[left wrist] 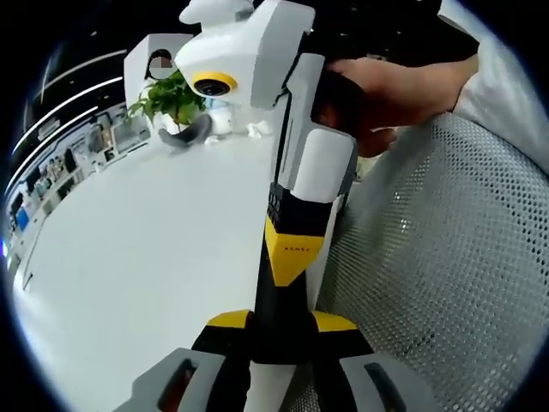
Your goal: Press the specified remote control buttons in sequence, fully releasing each button before pressing the next.
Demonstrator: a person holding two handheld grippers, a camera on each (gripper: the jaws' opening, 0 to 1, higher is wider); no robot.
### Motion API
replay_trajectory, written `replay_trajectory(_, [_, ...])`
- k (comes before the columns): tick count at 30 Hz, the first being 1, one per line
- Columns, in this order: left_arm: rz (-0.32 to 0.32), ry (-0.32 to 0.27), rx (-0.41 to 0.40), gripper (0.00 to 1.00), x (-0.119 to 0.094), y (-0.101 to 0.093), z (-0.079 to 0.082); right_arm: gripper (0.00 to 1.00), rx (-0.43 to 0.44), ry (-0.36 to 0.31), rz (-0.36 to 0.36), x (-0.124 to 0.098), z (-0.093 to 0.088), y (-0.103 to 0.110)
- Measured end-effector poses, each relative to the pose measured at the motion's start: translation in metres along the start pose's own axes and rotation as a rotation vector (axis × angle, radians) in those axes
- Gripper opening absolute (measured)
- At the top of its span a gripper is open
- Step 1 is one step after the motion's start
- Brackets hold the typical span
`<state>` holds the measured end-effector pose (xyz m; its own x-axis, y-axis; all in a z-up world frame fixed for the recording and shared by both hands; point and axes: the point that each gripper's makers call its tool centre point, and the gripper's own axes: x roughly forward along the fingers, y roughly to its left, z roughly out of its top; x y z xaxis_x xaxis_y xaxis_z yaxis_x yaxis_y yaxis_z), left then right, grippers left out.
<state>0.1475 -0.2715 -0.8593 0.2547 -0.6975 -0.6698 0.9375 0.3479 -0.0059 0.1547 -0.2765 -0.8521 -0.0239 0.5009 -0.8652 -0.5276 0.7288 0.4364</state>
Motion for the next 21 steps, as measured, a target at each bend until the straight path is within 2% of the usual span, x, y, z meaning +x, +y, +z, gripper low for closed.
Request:
replay_trajectory(6, [-0.003,-0.006,0.002,0.25,0.000,0.000,0.000,0.00,-0.007,-0.001,0.003,0.001,0.000,0.000])
replay_trajectory(15, [-0.003,-0.007,0.003,0.25,0.000,0.000,0.000,0.00,0.039,-0.009,0.027,-0.001,0.000,-0.001])
replay_trajectory(17, [-0.003,-0.008,0.001,0.25,0.000,0.000,0.000,0.00,0.036,-0.010,0.018,-0.001,0.000,0.000])
replay_trajectory(18, [-0.004,-0.010,-0.001,0.25,0.000,0.000,0.000,0.00,0.006,-0.006,-0.008,-0.003,0.000,-0.002])
replay_trajectory(21, [-0.004,-0.010,0.001,0.25,0.000,0.000,0.000,0.00,-0.012,-0.087,0.005,-0.011,0.012,0.004])
